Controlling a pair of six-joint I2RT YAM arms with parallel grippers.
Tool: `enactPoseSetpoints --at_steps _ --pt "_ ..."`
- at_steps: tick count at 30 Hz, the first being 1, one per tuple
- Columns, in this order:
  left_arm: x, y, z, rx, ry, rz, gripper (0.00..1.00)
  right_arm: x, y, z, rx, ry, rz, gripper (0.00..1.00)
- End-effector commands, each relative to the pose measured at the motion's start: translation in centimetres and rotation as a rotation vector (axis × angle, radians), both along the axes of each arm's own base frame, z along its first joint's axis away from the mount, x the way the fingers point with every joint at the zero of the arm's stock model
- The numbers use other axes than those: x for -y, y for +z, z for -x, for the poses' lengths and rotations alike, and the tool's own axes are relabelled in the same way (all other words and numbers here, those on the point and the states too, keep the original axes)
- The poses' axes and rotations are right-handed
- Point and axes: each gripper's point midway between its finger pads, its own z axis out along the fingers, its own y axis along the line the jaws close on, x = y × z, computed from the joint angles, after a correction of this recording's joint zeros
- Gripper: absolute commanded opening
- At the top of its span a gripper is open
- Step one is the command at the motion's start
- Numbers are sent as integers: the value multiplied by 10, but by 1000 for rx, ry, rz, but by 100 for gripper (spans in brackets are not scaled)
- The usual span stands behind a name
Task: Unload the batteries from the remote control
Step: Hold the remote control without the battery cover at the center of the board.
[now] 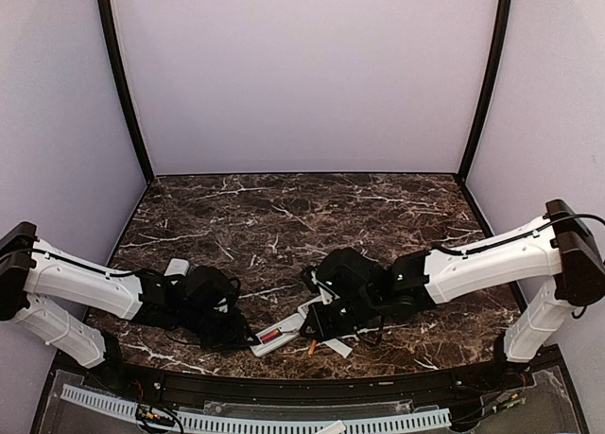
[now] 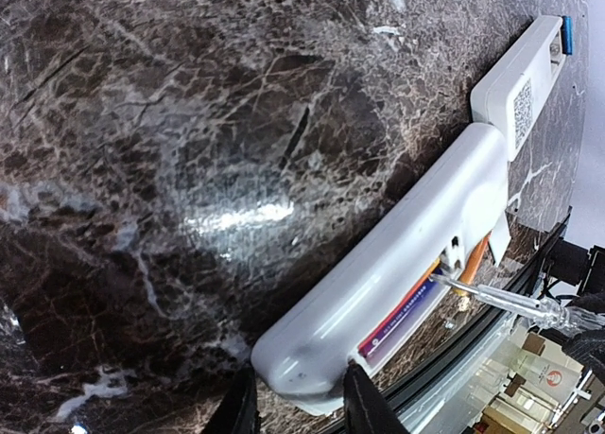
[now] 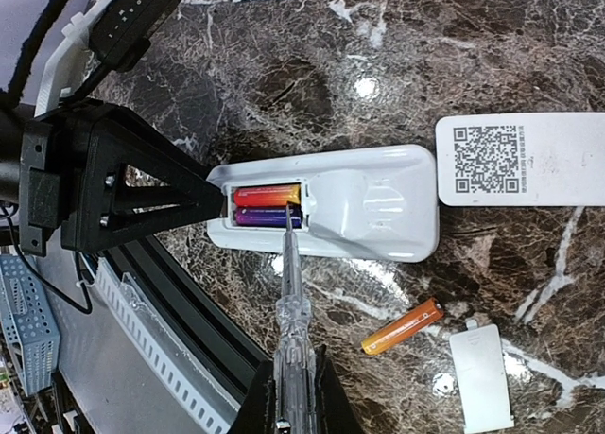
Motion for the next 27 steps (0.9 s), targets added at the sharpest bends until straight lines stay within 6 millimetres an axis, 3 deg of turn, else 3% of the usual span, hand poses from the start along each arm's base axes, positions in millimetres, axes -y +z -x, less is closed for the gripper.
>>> enactPoseSetpoints --at_steps 1,12,27 --pt "-11 -13 7 -34 -17 -61 29 -8 -1 5 -9 16 -34 0" --pt "-14 -18 9 -46 -26 -98 25 0 11 -5 64 0 21 0" --pt "-14 -18 8 -46 -34 -109 24 5 3 -3 42 0 102 0"
